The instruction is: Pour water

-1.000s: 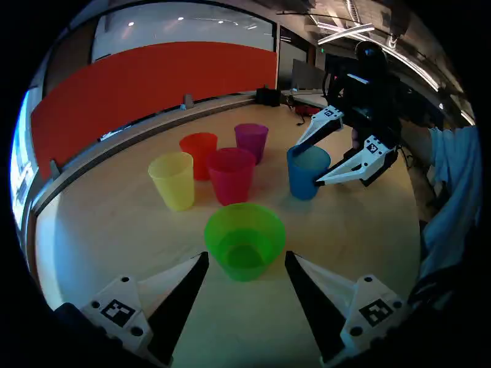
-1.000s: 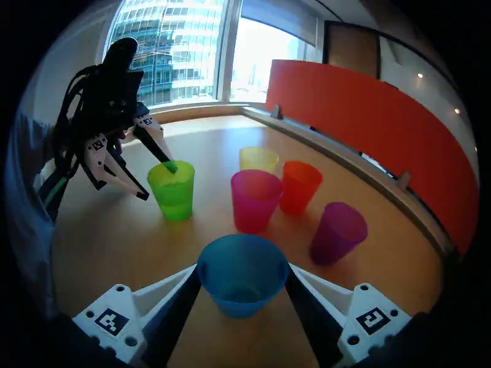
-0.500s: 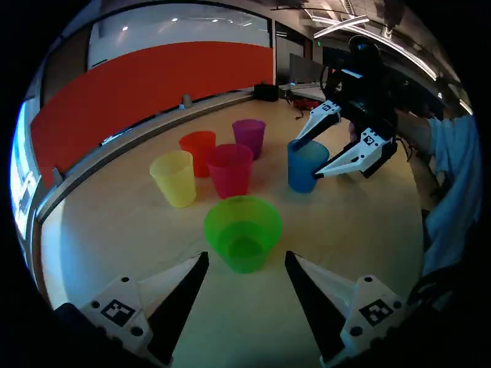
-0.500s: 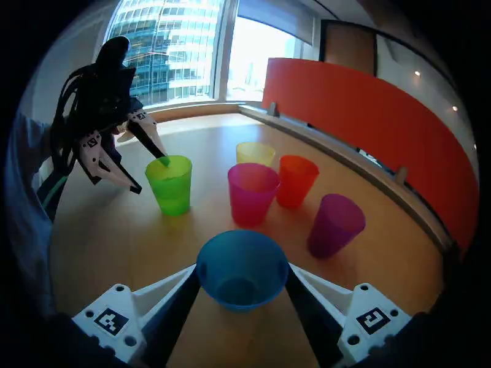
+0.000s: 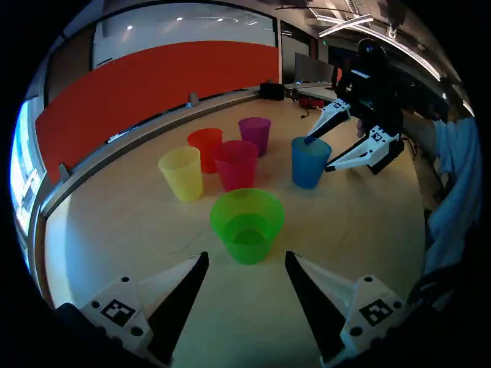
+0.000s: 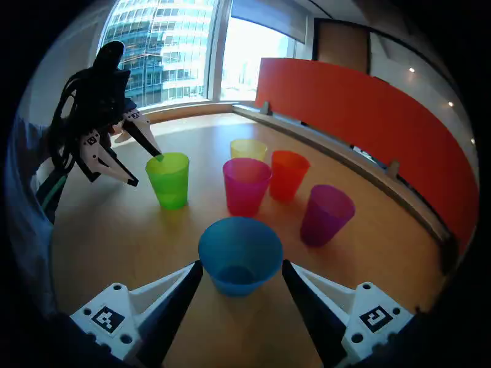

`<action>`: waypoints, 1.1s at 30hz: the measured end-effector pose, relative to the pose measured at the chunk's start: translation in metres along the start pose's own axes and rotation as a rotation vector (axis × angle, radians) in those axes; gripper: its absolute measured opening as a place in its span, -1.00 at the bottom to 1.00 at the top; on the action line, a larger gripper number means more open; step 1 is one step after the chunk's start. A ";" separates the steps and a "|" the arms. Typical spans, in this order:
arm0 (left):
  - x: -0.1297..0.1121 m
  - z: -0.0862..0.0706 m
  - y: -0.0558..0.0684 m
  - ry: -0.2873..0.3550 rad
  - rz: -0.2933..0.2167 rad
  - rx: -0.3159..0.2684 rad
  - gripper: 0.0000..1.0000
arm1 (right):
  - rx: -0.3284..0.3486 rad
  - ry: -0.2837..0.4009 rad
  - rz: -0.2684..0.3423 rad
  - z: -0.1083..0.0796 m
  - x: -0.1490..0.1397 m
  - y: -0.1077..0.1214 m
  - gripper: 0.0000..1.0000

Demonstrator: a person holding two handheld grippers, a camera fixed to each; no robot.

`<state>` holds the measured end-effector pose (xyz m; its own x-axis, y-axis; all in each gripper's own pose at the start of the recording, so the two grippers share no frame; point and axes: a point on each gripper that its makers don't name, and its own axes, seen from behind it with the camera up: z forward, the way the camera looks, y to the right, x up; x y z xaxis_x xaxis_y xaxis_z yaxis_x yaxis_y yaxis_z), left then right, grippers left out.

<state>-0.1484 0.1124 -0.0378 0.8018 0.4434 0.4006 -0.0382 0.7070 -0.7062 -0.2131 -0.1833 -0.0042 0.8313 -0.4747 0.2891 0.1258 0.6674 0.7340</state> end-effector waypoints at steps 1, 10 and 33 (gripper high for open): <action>-0.001 -0.001 -0.001 0.001 -0.001 0.006 0.85 | -0.005 0.002 0.001 -0.003 -0.001 0.001 1.00; -0.004 -0.017 -0.009 0.019 -0.026 0.057 0.84 | -0.055 0.022 0.018 -0.032 -0.010 0.005 1.00; 0.000 -0.068 -0.071 0.201 -0.259 0.317 0.85 | -0.272 0.144 0.149 -0.097 -0.012 0.031 1.00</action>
<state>-0.1052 0.0243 -0.0273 0.9077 0.1363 0.3970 0.0231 0.9281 -0.3715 -0.1665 -0.1013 -0.0443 0.9168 -0.2877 0.2768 0.1210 0.8609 0.4942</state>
